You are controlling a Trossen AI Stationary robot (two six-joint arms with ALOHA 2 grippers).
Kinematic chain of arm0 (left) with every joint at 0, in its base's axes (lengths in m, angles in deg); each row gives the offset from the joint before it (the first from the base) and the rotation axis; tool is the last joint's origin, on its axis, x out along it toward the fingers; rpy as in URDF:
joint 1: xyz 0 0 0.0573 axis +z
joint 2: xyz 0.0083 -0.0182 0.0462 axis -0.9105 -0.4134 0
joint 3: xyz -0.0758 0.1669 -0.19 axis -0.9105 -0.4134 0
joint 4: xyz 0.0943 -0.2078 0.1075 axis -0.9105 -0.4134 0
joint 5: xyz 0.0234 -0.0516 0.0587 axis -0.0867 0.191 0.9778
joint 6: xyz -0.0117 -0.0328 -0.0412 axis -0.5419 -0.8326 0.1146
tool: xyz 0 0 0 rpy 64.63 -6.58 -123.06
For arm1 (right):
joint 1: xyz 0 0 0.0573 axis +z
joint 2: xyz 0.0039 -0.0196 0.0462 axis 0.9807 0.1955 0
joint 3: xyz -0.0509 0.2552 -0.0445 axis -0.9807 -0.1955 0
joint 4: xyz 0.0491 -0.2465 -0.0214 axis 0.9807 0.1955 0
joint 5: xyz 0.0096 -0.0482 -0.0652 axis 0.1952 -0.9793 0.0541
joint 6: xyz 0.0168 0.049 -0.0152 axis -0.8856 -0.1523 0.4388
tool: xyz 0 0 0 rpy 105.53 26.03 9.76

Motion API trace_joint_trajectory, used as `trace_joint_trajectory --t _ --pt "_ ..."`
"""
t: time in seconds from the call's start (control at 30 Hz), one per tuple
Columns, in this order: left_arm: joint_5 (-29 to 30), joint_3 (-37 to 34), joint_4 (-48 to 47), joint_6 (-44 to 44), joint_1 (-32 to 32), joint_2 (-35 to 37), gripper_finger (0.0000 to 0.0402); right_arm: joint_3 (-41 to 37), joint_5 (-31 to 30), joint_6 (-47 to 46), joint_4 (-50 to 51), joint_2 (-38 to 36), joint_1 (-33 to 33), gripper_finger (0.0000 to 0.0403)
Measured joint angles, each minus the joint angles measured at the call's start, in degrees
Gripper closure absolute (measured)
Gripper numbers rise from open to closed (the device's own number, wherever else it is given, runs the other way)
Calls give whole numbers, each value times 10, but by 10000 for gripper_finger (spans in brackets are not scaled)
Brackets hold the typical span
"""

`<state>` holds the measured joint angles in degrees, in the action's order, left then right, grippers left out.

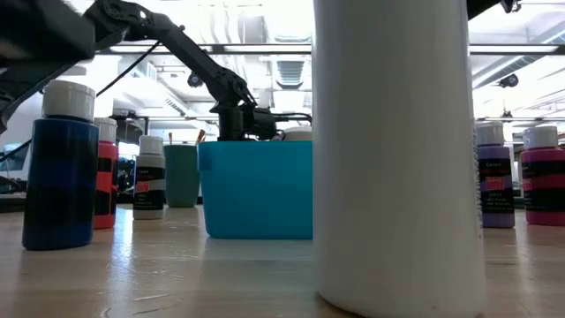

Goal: Pick & Place Paint Supplies
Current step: Put the yellow paint brush into the green cup

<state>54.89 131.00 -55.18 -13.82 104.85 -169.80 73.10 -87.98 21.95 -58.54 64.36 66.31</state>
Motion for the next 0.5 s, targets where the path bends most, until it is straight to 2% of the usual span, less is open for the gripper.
trace_joint_trajectory --t 0.37,0.5 --pt "2 12 -10 2 -1 -6 280 0 0 2 4 0 0 231" --pt "1 11 -13 9 -2 -6 300 0 0 2 4 0 0 233"
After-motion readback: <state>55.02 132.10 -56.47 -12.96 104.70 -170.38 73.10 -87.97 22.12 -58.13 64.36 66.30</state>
